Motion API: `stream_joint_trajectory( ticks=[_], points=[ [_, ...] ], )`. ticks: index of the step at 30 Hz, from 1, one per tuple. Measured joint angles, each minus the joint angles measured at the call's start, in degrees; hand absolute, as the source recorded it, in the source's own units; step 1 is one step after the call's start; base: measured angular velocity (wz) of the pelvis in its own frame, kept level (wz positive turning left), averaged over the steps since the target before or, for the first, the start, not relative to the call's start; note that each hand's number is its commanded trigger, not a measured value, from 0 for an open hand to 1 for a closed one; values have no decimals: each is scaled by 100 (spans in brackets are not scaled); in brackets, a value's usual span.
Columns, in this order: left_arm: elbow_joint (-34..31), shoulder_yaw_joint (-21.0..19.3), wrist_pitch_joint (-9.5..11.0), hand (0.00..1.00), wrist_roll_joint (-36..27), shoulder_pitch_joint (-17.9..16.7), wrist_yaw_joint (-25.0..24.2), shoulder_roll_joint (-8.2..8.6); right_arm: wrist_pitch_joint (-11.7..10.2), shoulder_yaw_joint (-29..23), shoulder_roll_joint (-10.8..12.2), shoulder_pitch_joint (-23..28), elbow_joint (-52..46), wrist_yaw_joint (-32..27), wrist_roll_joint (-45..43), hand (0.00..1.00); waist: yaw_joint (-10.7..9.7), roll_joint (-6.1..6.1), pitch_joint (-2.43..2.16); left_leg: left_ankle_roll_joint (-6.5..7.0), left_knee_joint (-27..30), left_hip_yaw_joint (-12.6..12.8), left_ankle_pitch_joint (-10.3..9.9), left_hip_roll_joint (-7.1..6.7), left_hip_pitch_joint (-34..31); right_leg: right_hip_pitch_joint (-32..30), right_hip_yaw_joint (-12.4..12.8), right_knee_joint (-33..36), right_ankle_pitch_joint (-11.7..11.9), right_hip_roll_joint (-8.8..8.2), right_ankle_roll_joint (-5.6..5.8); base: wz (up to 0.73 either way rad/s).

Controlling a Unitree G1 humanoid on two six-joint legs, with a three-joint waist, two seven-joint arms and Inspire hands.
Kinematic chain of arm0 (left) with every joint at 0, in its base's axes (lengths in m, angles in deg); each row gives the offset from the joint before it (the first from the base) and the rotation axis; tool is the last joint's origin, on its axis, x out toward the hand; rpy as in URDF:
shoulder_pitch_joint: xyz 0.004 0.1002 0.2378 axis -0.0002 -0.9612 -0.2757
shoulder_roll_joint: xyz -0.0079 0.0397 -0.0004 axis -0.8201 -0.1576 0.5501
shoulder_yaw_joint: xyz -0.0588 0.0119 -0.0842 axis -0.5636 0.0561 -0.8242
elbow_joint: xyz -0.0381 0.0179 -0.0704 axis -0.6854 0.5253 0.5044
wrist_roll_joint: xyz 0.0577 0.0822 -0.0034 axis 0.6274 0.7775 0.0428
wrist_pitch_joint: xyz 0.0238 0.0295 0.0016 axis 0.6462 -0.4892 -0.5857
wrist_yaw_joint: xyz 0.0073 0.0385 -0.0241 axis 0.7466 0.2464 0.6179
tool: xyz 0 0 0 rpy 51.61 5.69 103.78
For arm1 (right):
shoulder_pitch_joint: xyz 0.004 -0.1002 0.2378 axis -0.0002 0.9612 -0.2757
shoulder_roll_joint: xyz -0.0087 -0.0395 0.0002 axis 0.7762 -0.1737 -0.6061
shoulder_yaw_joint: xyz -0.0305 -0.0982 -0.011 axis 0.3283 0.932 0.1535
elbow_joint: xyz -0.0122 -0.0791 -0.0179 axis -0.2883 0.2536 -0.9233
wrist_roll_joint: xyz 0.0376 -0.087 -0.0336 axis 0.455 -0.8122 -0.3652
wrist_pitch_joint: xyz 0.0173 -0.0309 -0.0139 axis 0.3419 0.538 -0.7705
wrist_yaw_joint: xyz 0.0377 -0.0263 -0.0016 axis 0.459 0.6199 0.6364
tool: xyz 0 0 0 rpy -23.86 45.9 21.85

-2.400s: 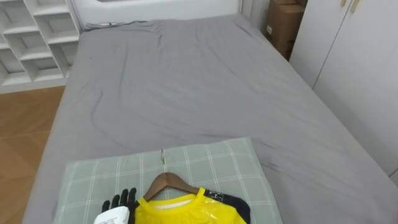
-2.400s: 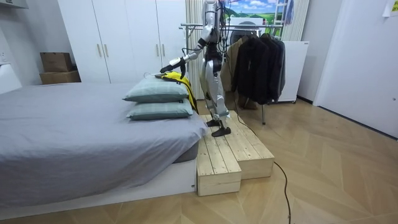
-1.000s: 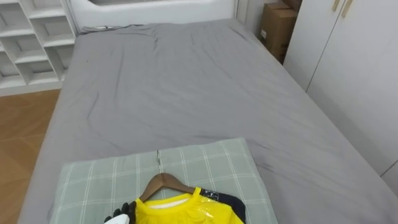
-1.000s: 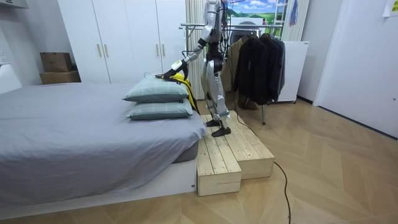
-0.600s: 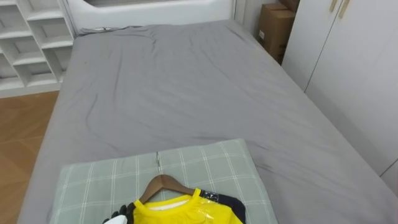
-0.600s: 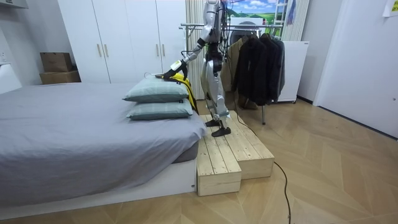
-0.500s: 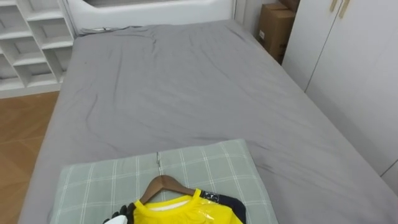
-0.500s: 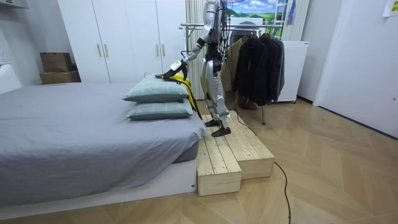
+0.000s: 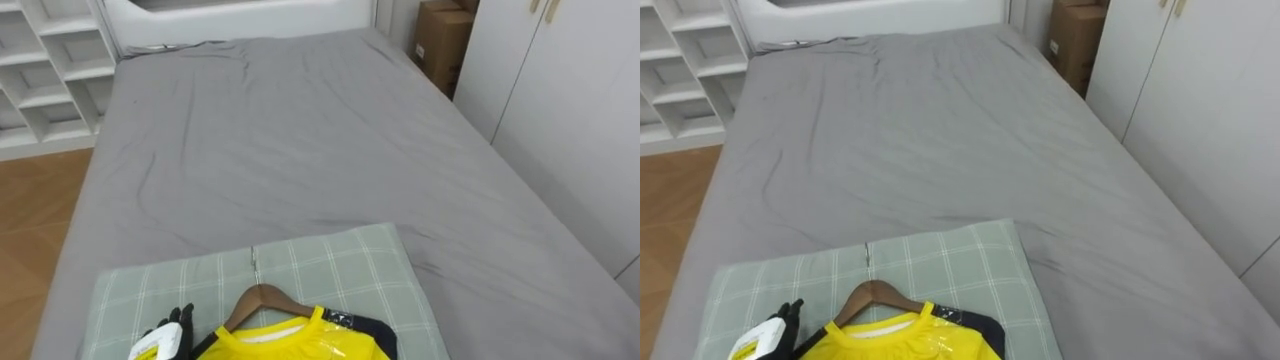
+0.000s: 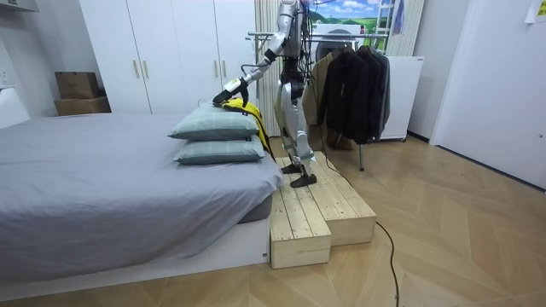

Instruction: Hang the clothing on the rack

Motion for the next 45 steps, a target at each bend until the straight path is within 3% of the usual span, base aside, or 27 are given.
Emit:
stream_joint_trajectory(
  ticks=[5, 15, 28, 31, 36, 45],
  points=[
    [-13, -92, -8, 0, 0, 32, 60, -20, 8, -15, -2, 33, 3, 14, 2, 0, 1, 41, -20, 0, -2, 0, 0, -1, -6, 0, -7, -5, 2, -4, 3, 1],
    [-11, -99, -145, 0, -11, 42, 57, -186, 16, -194, -36, 26, 5, 136, -21, 0, -5, 91, -8, 0, -3, 1, 0, 2, 1, 2, -9, -3, 2, -1, 3, 0],
    [-16, -105, -162, 0, -6, 41, 40, -234, 20, -415, -60, 79, 22, 259, -203, 0, -2, 129, -9, 0, -7, 129, 0, 25, 84, 16, 71, 8, 10, 27, -11, -3],
    [-16, -103, -166, 0, -5, 41, 33, -196, 18, -404, -59, 85, 15, 247, -198, 0, 0, 110, 2, 0, -12, 136, 0, 38, 100, 19, 82, 16, 17, 42, -22, -3],
    [-2, -84, -149, 0, -6, 40, 29, 25, -6, -399, -49, 83, 12, 170, -195, 0, -1, 55, 38, 0, -20, 139, 0, 54, 99, 23, 81, 2, 29, 63, -41, 0],
    [4, -68, -141, 0, -5, 41, 27, 64, -49, -397, -36, 94, 26, 35, -195, 0, -19, 43, 45, 0, -22, 143, 0, 57, 93, 15, 86, -3, 32, 68, -45, 0]
  ],
)
